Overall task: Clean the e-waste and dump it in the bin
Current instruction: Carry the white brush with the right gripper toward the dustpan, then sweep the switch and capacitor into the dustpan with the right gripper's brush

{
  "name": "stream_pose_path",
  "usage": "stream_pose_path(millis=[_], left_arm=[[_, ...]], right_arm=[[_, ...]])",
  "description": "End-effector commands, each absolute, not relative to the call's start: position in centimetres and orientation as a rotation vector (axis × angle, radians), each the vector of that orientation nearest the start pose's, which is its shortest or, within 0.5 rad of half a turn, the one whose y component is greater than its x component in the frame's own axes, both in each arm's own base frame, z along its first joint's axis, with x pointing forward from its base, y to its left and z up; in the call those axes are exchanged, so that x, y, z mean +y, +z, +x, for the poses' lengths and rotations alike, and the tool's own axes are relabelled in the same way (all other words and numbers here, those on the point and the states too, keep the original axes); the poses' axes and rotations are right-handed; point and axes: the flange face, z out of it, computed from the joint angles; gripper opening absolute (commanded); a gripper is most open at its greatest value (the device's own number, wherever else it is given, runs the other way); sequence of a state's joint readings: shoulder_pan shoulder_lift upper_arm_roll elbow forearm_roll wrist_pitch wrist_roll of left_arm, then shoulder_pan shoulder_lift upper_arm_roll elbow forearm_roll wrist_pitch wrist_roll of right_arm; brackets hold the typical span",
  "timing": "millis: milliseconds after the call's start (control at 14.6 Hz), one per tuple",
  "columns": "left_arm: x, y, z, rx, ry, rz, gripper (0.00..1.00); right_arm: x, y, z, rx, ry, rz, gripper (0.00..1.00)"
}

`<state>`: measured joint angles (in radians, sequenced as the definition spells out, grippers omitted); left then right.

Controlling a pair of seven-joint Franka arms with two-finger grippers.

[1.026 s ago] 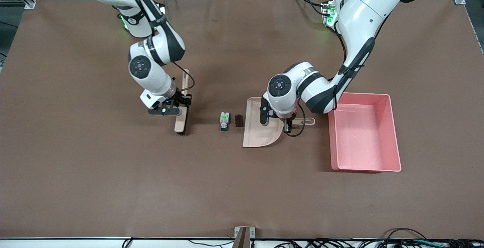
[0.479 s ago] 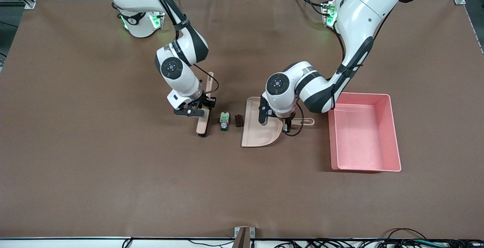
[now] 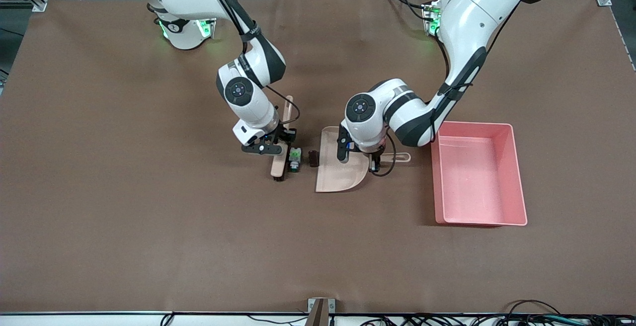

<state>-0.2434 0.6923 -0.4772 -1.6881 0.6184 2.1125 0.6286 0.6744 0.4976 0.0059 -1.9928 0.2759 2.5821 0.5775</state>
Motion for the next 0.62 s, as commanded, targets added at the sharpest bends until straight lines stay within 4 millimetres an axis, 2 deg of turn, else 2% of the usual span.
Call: stream_pose_path(millis=[0,137,410,547], left_arm=[[-40.3,21.7,52.6,2.101,0.228,-2.018,0.12],[-40.8,21.6,52.3,2.086,0.226,-2.032,0.12],[-42.0,21.2,52.4,2.081,0.217,-2.051,0.12],[-42.8,20.7,52.1,2.093,0.217,-2.048,0.12]], right_arm=[[40.7,21.4,48.5,0.18,0.039,-2.928,0.0],[41.8,21.3,49.1,0.179,0.029,-2.919,0.0],[43.6,21.3,48.7,0.145,0.028,-2.909,0.0],[44.6,21.9,48.6,0.137,0.031,-2.882,0.0]])
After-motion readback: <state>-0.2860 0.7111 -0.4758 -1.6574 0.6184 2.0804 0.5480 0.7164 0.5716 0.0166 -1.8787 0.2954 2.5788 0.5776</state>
